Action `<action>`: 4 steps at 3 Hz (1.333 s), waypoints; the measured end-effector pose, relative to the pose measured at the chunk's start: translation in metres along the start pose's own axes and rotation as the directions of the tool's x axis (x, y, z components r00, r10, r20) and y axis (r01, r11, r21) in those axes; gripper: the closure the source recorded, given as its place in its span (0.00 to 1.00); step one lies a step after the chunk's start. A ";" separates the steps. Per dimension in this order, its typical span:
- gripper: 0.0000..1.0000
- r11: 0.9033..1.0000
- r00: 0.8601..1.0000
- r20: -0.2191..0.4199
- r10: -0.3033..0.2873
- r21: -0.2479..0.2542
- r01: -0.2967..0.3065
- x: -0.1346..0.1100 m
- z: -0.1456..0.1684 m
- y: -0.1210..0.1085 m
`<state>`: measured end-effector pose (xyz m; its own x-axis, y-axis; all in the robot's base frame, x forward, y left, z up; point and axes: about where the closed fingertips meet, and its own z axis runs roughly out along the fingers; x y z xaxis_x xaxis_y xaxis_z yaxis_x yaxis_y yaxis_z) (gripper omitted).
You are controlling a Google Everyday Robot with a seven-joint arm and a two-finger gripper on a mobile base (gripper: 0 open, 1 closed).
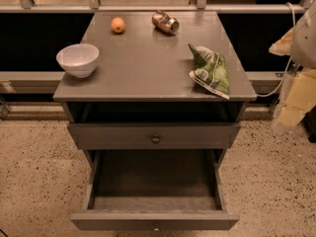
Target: Close middle drawer
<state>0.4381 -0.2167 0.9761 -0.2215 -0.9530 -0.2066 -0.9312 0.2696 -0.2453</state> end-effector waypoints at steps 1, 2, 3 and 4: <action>0.00 1.000 1.000 0.011 0.001 -0.002 -0.001 0.000 0.001 0.000; 0.00 1.000 0.991 0.130 0.017 -0.027 -0.014 0.001 0.008 0.003; 0.00 1.000 0.943 0.334 -0.007 -0.023 0.016 -0.003 0.039 0.034; 0.00 1.000 0.938 0.346 0.006 -0.008 -0.003 0.006 0.039 0.039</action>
Offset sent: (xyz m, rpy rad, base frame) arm -0.0030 -0.0009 -0.0227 0.3345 -0.0001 0.0579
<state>0.4121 -0.2062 0.9282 -0.1131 -0.8448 -0.5230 -0.9328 0.2716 -0.2370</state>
